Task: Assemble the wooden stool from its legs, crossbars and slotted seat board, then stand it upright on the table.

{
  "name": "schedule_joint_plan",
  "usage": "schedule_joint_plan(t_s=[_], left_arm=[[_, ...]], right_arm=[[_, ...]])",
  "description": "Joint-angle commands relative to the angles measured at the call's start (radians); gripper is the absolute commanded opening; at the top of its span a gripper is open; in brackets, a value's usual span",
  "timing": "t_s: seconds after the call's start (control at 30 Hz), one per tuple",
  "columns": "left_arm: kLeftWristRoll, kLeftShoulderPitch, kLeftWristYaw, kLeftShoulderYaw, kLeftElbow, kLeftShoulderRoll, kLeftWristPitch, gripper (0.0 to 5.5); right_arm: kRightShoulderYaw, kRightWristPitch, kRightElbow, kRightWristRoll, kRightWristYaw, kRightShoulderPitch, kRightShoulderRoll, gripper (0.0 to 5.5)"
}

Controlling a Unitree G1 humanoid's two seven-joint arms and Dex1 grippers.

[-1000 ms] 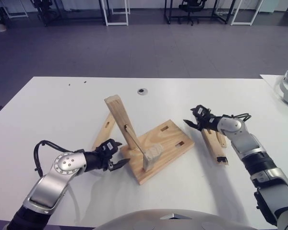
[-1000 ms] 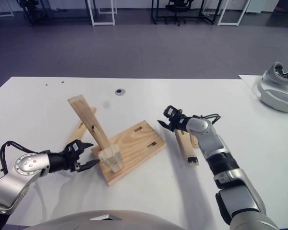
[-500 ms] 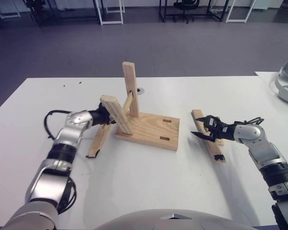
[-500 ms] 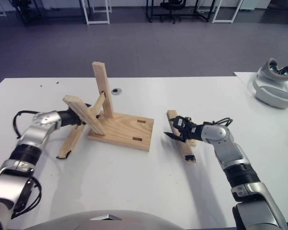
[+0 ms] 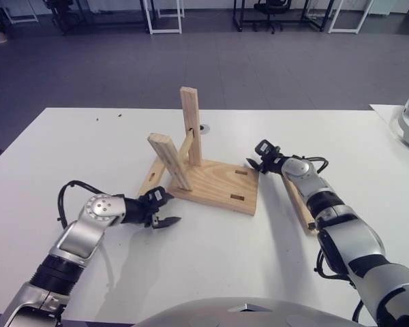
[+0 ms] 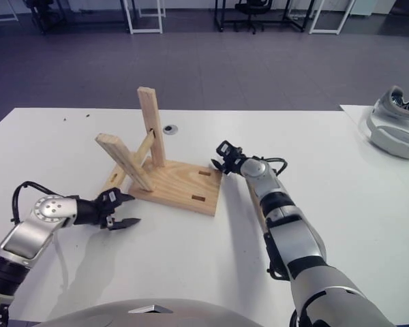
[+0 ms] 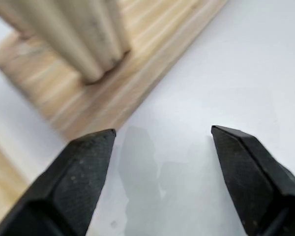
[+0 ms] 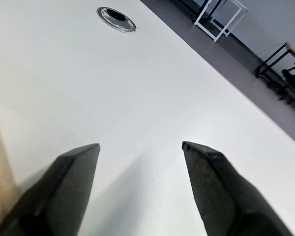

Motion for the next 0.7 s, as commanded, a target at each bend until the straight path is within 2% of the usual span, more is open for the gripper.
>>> schedule_joint_plan(t_s=[0.03, 0.1, 0.13, 0.2, 0.27, 0.33, 0.4, 0.47, 0.53, 0.57, 0.7], left_arm=[[0.075, -0.043, 0.079, -0.070, 0.042, -0.081, 0.054, 3.60], [0.106, -0.080, 0.134, -0.071, 0.143, -0.109, 0.031, 3.60], [0.110, -0.086, 0.151, -0.067, 0.167, -0.122, 0.022, 3.60], [0.101, -0.093, 0.173, -0.063, 0.182, -0.150, 0.008, 3.60], [0.094, -0.099, 0.188, -0.068, 0.174, -0.175, 0.007, 3.60], [0.094, -0.088, 0.201, -0.063, 0.143, -0.182, 0.018, 3.60], [0.084, -0.034, 0.210, -0.029, 0.071, -0.151, 0.040, 3.60], [0.074, 0.030, 0.212, 0.009, 0.006, -0.116, 0.064, 3.60], [0.054, 0.067, 0.228, 0.043, -0.034, -0.128, 0.079, 3.60], [0.050, 0.072, 0.246, 0.055, -0.044, -0.143, 0.083, 3.60], [-0.020, 0.070, 0.321, 0.139, -0.063, -0.230, 0.065, 3.60]], right_arm=[[0.009, -0.074, 0.059, 0.023, 0.312, 0.018, -0.010, 3.14], [0.003, -0.075, -0.045, 0.101, 0.577, 0.105, -0.051, 3.14], [0.007, -0.073, -0.107, 0.127, 0.652, 0.152, -0.066, 3.14], [0.008, -0.052, -0.248, 0.161, 0.669, 0.253, -0.077, 3.14], [0.001, 0.024, -0.436, 0.196, 0.619, 0.373, -0.070, 3.14], [-0.040, 0.098, -0.637, 0.205, 0.479, 0.495, -0.067, 3.14], [-0.166, 0.203, -0.848, 0.238, 0.300, 0.596, -0.088, 3.14], [-0.349, 0.354, -1.045, 0.414, 0.197, 0.657, -0.085, 3.14], [-0.480, 0.437, -1.048, 0.499, 0.093, 0.661, -0.083, 3.14], [-0.502, 0.463, -1.004, 0.484, 0.040, 0.654, -0.093, 3.14], [-0.489, 0.540, -0.886, 0.428, -0.079, 0.659, -0.090, 3.14]])
